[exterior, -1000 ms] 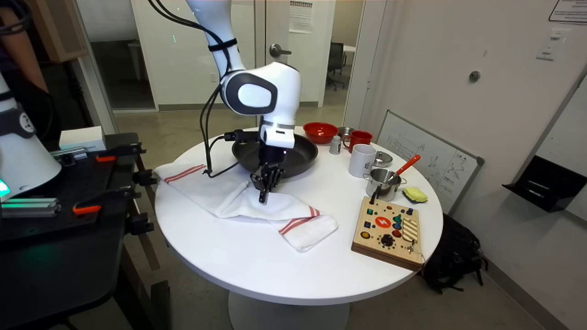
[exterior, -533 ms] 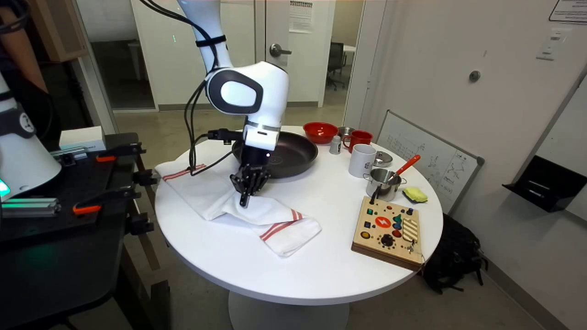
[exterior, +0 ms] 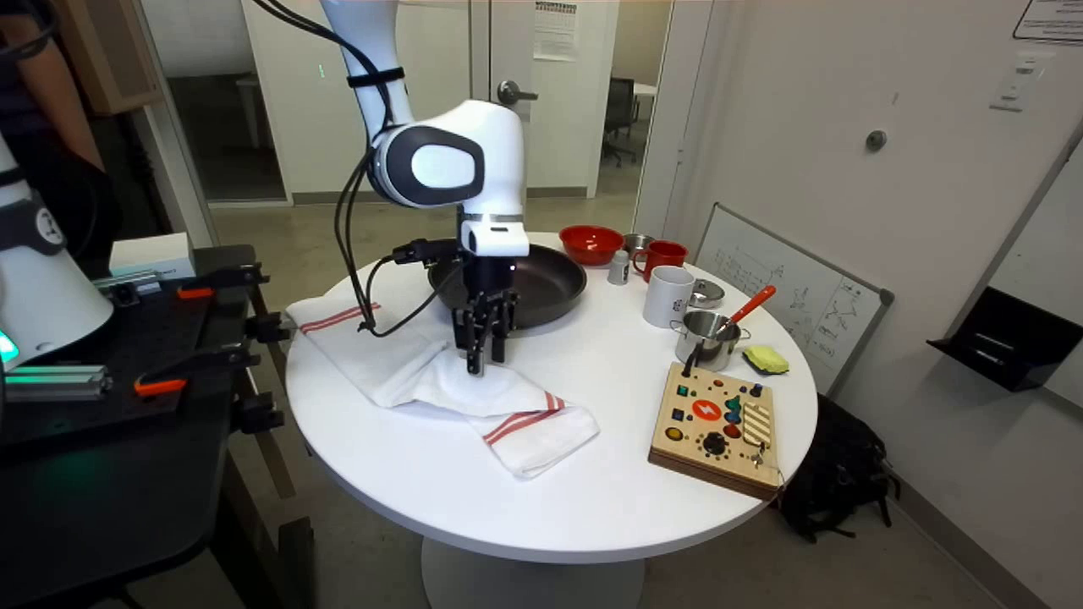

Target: Pick up the kitchen towel and wipe the pan

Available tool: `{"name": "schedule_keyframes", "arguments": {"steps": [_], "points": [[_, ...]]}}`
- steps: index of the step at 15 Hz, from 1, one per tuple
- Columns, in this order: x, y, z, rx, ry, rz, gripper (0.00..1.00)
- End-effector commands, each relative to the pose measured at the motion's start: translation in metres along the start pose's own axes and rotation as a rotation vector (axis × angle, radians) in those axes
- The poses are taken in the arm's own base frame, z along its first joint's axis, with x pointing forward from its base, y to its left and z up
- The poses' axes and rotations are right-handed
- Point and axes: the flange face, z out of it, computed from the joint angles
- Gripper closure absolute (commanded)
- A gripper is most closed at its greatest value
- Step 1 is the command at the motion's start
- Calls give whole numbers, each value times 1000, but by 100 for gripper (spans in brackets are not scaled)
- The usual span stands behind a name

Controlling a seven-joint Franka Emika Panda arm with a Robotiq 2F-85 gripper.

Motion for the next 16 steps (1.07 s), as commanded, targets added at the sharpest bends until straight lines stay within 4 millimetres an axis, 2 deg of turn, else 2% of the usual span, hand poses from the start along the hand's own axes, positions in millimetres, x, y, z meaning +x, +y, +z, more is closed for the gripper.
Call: {"name": "schedule_keyframes", "arguments": {"steps": [1,2,6,8,10,12,15,16], "points": [[9,-21,-2,59,52,-122,5],[11,-27,-4,72,52,-142,0],[23,-42,-20,17,51,-200,0],[35,-56,-31,-46,64,-200,0],[38,-76,-46,-105,84,-193,0],[26,-109,-60,-149,98,-161,0],[-5,-165,-82,-158,6,-57,0],[-15,-184,-87,-216,81,-18,0]]}}
